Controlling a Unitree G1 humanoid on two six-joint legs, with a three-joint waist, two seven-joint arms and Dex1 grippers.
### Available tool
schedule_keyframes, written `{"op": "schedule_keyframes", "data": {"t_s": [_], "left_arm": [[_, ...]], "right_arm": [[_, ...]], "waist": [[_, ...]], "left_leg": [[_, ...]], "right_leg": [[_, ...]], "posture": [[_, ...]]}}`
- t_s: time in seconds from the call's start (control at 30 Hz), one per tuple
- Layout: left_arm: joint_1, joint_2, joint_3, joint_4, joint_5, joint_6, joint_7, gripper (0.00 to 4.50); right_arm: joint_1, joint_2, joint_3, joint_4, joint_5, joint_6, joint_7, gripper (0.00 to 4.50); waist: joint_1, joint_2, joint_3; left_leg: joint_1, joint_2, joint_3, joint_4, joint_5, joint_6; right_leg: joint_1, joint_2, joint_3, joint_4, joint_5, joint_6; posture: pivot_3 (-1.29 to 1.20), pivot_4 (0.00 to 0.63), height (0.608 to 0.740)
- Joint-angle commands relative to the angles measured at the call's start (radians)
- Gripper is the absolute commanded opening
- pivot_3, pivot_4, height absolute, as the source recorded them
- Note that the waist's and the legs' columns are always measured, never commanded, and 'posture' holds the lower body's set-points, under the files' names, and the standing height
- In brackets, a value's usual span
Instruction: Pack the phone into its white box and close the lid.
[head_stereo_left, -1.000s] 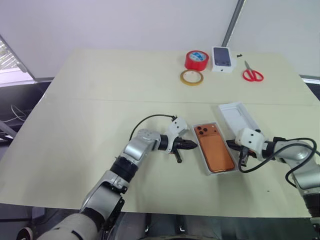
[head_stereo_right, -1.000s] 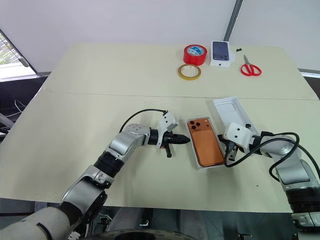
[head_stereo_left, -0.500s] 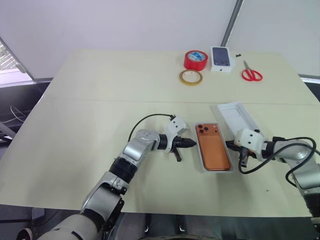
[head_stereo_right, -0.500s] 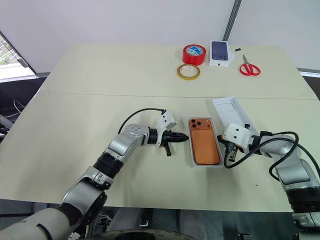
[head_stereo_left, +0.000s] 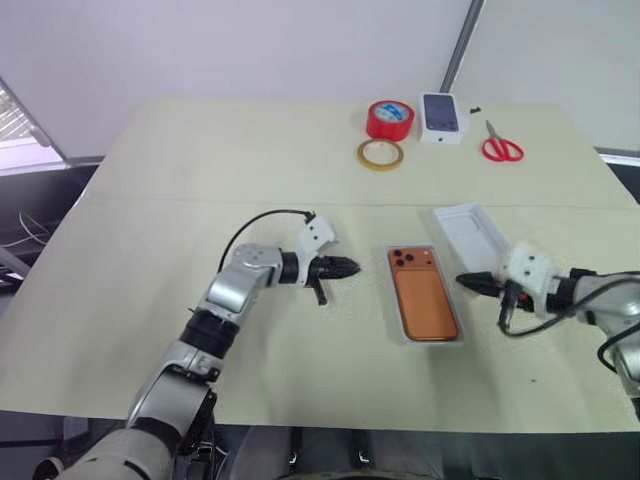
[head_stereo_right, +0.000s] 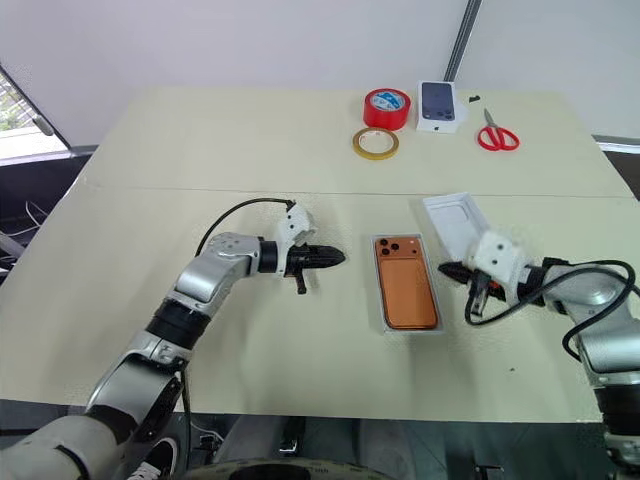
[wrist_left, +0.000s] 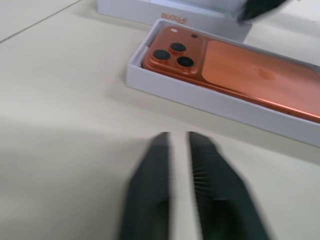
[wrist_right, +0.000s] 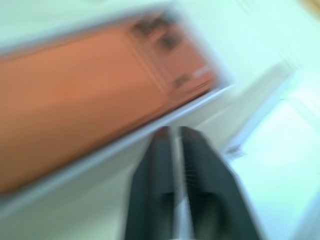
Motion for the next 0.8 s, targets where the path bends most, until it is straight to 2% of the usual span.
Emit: {"op": "schedule_keyframes", "data": {"t_s": [0.03,0.13,0.17,0.27,0.4,0.63,0.8], "left_arm": [[0.017,0.043,0.065,-0.088,-0.049,-0.094,-0.046,2.83],[0.058,0.087,0.088,-0.130,-0.075,-0.131,-0.089,4.32],[0.076,0.110,0.093,-0.150,-0.091,-0.129,-0.116,4.50],[0.130,0.175,0.111,-0.205,-0.128,-0.145,-0.187,4.50],[0.174,0.211,0.169,-0.250,-0.187,-0.190,-0.220,4.50],[0.260,0.263,0.216,-0.302,-0.216,-0.291,-0.262,4.50],[0.296,0.273,0.213,-0.317,-0.206,-0.324,-0.246,4.50]], "right_arm": [[-0.045,0.016,-0.012,-0.028,-0.018,0.087,-0.105,2.39],[-0.072,0.027,0.009,-0.035,-0.036,0.188,-0.174,3.91],[-0.083,0.030,0.018,-0.036,-0.039,0.232,-0.195,4.42],[-0.101,0.011,0.065,-0.044,-0.082,0.325,-0.237,4.47],[-0.175,0.016,0.062,-0.071,-0.013,0.503,-0.226,4.47],[-0.260,-0.022,0.132,-0.070,0.025,0.694,-0.179,4.47],[-0.223,-0.067,0.189,-0.126,0.005,0.756,-0.192,4.47]], "waist": [[-0.008,0.000,0.000],[-0.010,0.000,0.000],[-0.010,0.000,0.000],[-0.014,0.001,0.000],[-0.013,0.001,0.000],[-0.014,0.001,0.000],[-0.010,0.001,0.000]], "left_leg": [[0.000,0.000,0.000,0.000,0.000,0.000],[0.000,0.000,0.000,0.000,0.000,0.000],[0.000,0.000,0.000,0.000,0.000,-0.001],[0.000,0.000,0.000,-0.001,0.000,0.000],[-0.001,0.000,0.000,-0.001,0.000,0.000],[-0.003,0.000,0.000,-0.001,0.000,0.001],[-0.005,0.000,0.000,-0.001,-0.001,0.001]], "right_leg": [[0.000,0.000,0.000,0.000,0.000,0.000],[0.000,0.000,0.000,0.000,0.000,0.000],[0.000,0.000,0.000,0.000,0.000,0.000],[-0.001,0.000,0.000,0.000,0.000,0.000],[-0.002,0.000,0.000,0.000,0.000,0.000],[-0.004,-0.001,0.000,0.000,0.000,0.000],[-0.005,-0.001,0.000,0.000,0.000,0.000]], "posture": [[0.00,0.150,0.740],[0.00,0.150,0.740],[0.00,0.150,0.740],[0.00,0.150,0.740],[0.00,0.150,0.740],[0.00,0.150,0.740],[0.00,0.150,0.740]]}}
